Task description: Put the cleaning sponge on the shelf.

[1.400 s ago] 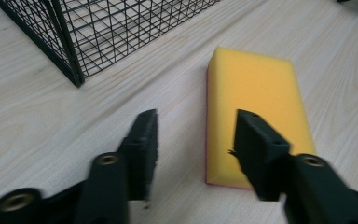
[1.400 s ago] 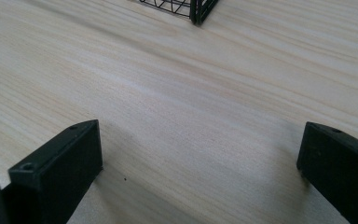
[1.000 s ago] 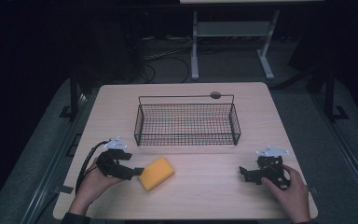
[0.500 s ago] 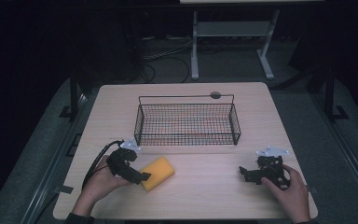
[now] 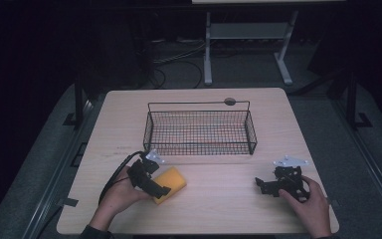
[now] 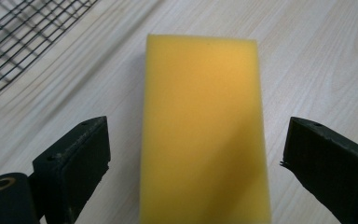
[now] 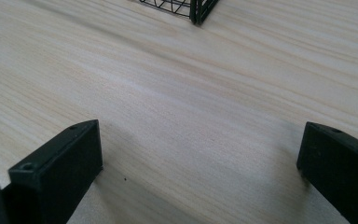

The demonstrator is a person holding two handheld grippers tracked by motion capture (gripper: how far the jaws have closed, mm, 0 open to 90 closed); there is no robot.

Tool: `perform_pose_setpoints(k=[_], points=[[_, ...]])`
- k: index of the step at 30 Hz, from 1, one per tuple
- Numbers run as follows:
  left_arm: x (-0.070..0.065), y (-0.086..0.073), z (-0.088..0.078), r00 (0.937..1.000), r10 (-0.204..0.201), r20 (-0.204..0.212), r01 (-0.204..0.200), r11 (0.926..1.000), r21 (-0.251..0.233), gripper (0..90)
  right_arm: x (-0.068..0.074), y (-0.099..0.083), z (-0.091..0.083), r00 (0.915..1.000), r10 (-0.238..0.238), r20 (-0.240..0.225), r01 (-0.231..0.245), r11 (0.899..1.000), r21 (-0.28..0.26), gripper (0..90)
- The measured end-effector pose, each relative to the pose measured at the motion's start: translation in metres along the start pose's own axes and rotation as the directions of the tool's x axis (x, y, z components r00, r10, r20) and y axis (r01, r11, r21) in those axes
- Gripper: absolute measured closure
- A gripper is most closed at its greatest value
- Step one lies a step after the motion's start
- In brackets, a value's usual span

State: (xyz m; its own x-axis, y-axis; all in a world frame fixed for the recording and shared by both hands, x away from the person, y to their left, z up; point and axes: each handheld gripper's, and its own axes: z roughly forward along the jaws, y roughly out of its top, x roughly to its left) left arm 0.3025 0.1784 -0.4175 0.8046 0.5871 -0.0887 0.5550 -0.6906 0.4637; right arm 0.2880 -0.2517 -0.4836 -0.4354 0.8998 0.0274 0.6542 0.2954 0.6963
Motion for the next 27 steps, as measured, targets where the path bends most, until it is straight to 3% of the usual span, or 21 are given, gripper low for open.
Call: perform_pose_setpoints(k=[14,24,27], points=[[-0.011,0.013,0.028,0.9981,0.040,-0.046,-0.036,0.9961,0.081,6.6,0.000,0.000,0.000,1.0000,0.000,0.000,0.000,1.000,0.000,0.0],[-0.010,0.012,0.036,0.9975,0.045,-0.055,-0.038,0.9930,0.112,7.3,0.000,0.000,0.000,1.0000,0.000,0.000,0.000,1.000,0.000,0.0],[-0.010,0.012,0.036,0.9973,0.047,-0.056,-0.040,0.9926,0.114,12.0,0.000,0.000,0.000,1.0000,0.000,0.000,0.000,1.000,0.000,0.0]])
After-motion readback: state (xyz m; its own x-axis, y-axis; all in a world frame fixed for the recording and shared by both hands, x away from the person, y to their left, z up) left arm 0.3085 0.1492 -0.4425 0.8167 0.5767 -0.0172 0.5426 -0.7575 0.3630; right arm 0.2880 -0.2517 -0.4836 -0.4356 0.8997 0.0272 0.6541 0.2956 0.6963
